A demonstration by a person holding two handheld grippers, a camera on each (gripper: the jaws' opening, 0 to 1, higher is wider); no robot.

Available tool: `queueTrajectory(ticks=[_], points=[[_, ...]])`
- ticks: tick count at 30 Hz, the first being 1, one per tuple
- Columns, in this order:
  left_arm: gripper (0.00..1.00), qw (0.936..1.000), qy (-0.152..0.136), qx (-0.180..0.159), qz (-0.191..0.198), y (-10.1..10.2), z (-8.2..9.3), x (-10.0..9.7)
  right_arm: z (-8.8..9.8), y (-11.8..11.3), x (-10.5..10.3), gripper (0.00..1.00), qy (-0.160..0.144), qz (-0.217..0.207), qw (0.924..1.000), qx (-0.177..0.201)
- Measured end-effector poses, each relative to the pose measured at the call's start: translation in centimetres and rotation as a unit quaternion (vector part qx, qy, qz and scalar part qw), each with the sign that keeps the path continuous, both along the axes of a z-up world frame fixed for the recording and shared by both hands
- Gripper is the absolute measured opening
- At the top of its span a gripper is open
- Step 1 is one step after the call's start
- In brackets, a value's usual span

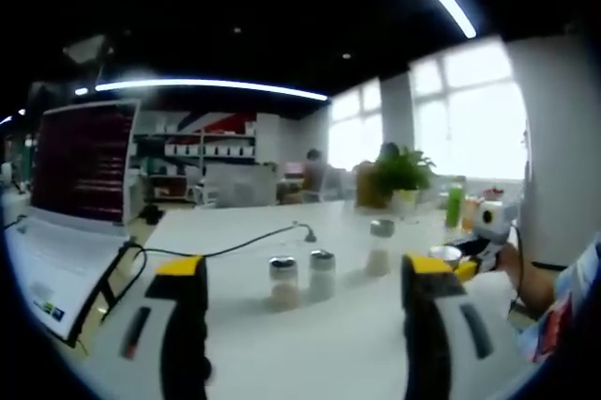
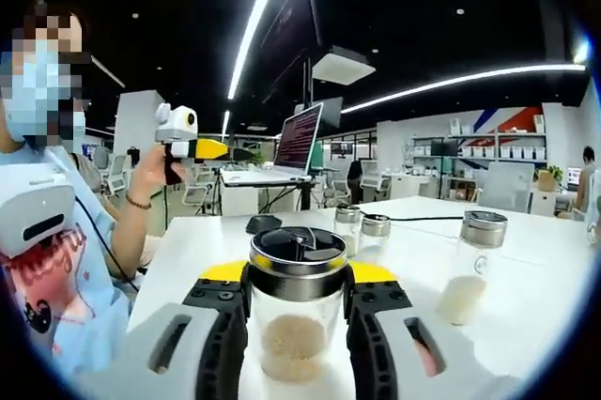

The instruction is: Rotate the seasoning bottle until the label or dispensing opening points toward the visible target arrow and the bottle remains upright within the marked orientation range

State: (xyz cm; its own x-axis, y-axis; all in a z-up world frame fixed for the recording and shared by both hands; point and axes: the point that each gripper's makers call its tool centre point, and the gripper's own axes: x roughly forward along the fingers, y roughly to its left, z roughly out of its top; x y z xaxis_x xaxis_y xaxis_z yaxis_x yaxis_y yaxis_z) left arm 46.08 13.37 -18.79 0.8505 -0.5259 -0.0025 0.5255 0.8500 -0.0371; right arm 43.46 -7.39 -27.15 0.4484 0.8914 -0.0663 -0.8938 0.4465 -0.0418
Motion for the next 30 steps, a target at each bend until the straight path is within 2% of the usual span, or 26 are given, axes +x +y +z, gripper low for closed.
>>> queueTrajectory(ticks=[4,6,9,13,30], points=[[0.93,0.9999,0.009,-0.004,0.001,0.3,-0.3,0.1,-0.1,0.1,-0.1,0.38,0.001,-0.003,1.0,0.005],[0.95,0.9999,0.004,-0.012,0.009,0.9,0.0,0.2,-0.1,0.1,-0.1,0.38,0.001,-0.005,1.0,0.005],[1.0,0.9997,-0.01,0.003,0.023,1.4,0.2,0.3,-0.1,0.0,-0.1,0.38,0.002,-0.006,0.9999,0.008],[1.0,0.9995,-0.016,0.002,0.028,1.6,0.4,0.3,-0.1,-0.1,-0.1,0.38,0.001,-0.007,0.9999,0.016],[1.0,0.9997,0.004,-0.009,0.024,1.2,-0.2,0.4,0.1,-0.4,-0.2,0.38,-0.001,-0.027,0.9995,0.015]])
